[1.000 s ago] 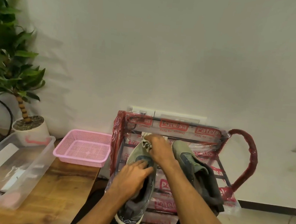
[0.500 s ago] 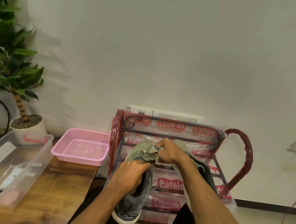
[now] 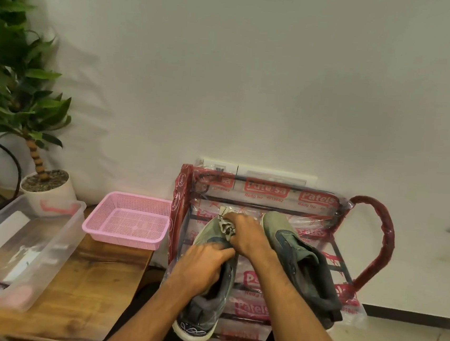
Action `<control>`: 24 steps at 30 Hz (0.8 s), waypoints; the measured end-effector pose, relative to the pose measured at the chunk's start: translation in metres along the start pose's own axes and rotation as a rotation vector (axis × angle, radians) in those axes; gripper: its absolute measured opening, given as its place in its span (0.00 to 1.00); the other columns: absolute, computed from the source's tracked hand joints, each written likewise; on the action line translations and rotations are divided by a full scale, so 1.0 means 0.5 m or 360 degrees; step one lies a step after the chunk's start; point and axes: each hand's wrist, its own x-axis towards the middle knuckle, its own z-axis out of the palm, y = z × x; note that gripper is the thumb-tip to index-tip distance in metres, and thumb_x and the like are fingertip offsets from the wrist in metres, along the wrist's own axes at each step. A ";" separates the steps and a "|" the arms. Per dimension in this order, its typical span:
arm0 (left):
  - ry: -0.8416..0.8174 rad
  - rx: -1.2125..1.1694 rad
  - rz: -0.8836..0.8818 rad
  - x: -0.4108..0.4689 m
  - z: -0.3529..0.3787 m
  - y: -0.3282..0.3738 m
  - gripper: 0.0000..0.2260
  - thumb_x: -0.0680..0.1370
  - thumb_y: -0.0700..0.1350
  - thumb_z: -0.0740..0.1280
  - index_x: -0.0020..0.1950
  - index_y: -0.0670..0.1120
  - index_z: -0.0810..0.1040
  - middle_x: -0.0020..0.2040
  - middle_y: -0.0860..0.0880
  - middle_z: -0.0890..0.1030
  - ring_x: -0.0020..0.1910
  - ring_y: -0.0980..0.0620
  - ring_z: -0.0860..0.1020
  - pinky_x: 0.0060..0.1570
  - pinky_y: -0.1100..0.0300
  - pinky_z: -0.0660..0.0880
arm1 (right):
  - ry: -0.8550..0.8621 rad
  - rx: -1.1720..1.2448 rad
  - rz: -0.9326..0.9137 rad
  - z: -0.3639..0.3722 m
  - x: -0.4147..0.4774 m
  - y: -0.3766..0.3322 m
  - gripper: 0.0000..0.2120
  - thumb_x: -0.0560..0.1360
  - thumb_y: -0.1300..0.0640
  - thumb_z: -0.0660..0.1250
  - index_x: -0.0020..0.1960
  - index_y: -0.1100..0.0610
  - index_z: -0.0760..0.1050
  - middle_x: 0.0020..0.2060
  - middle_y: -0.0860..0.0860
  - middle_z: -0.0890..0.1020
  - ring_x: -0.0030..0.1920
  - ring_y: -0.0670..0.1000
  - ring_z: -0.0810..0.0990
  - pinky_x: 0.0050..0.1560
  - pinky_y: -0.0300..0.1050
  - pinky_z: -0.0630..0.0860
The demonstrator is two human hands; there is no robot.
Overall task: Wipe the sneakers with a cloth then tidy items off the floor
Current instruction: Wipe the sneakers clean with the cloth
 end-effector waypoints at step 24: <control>0.0011 -0.0009 -0.0087 -0.001 -0.012 0.010 0.15 0.74 0.37 0.59 0.58 0.49 0.75 0.57 0.51 0.79 0.54 0.47 0.77 0.44 0.56 0.69 | -0.0231 0.0422 0.0170 -0.078 -0.008 0.046 0.09 0.70 0.65 0.62 0.33 0.57 0.75 0.29 0.52 0.79 0.31 0.51 0.75 0.33 0.48 0.72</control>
